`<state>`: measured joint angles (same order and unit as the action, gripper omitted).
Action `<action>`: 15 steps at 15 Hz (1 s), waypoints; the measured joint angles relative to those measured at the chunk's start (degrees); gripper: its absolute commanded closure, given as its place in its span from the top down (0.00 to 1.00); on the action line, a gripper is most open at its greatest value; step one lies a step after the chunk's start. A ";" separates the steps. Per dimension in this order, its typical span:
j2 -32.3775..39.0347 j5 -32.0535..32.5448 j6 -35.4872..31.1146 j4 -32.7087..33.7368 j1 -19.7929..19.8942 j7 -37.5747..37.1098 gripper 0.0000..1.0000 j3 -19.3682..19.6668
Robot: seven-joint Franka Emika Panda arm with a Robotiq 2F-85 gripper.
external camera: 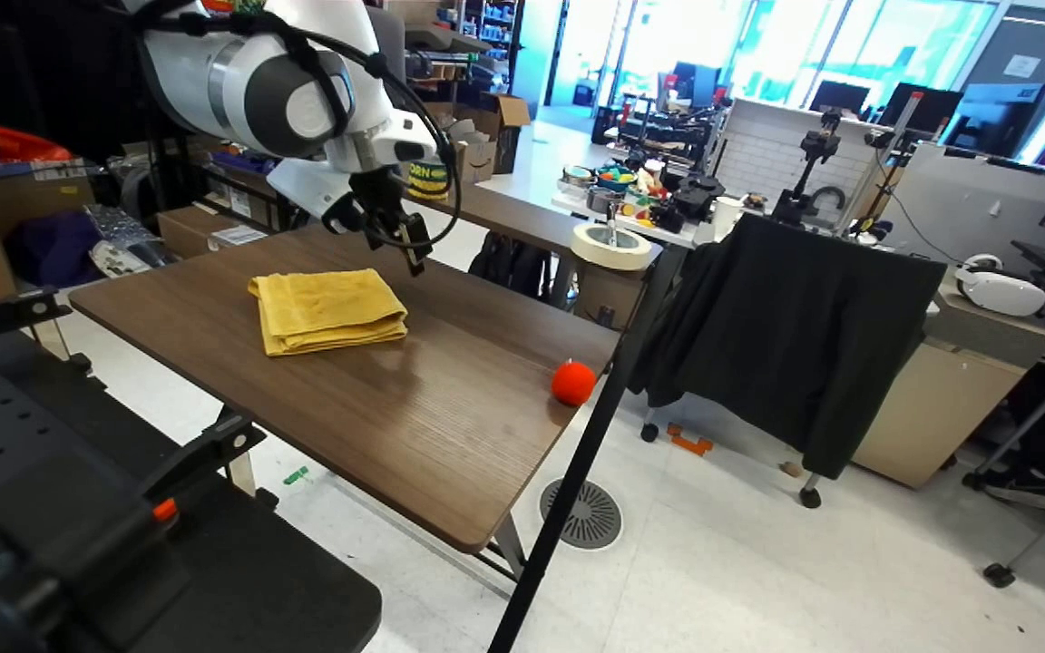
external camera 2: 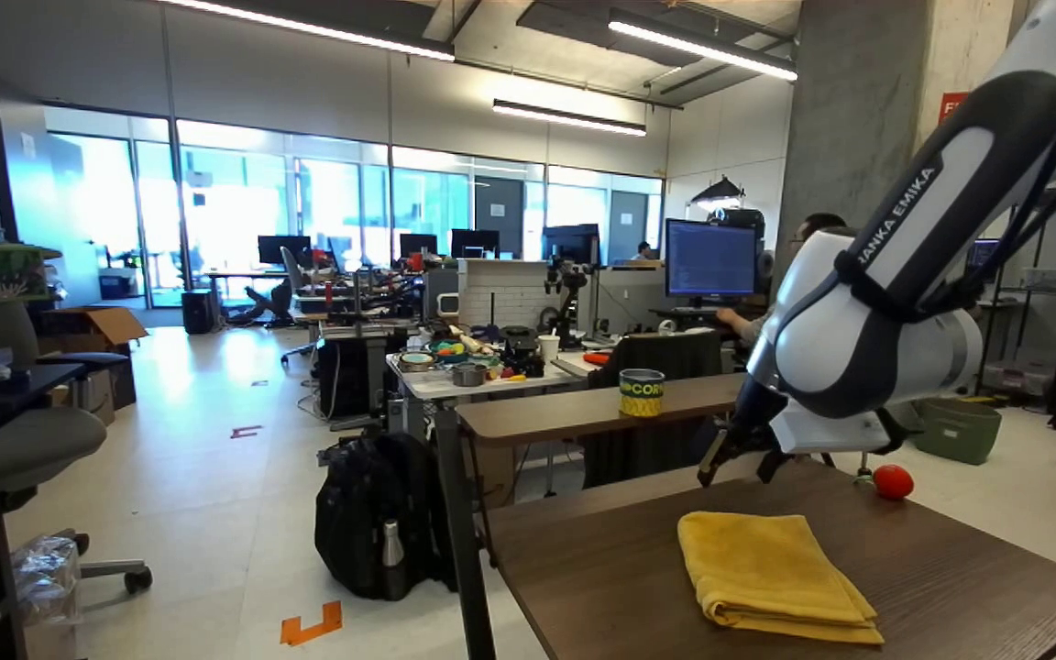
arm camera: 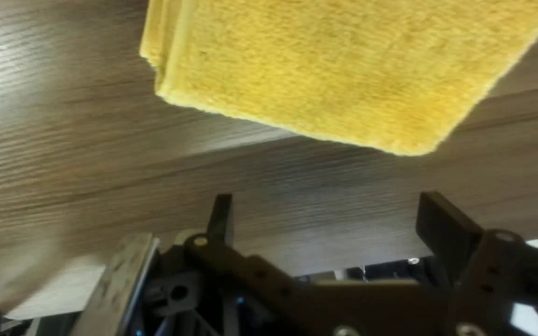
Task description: Wipe the table with the yellow towel
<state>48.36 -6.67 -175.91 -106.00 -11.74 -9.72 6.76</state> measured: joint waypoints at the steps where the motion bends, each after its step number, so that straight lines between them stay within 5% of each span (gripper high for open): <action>1: -1.41 0.76 1.48 -0.56 -0.85 0.00 1.00 -0.05; 6: -1.73 3.60 9.07 -1.21 -4.19 -0.21 1.00 -0.32; 15: 1.95 4.91 9.45 -0.89 -4.88 -1.75 1.00 0.10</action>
<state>50.31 -1.76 -166.45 -106.90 -16.62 -11.47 6.86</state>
